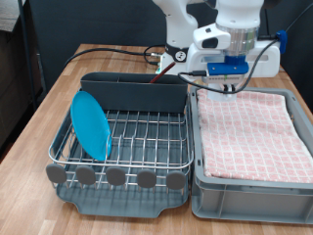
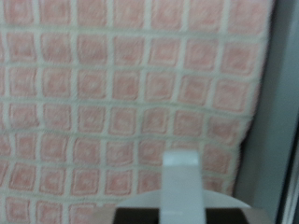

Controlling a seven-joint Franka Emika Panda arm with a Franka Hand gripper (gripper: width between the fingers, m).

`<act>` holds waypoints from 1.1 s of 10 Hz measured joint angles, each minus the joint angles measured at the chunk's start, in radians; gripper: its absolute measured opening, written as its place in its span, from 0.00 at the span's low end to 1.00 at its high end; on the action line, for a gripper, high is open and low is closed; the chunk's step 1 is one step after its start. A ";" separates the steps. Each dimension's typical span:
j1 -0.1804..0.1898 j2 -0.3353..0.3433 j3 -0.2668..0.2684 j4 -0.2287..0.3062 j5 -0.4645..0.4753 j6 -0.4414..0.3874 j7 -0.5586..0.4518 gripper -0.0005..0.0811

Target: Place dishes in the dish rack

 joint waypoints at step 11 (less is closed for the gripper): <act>-0.039 0.165 -0.067 0.246 -0.045 0.107 -0.154 0.09</act>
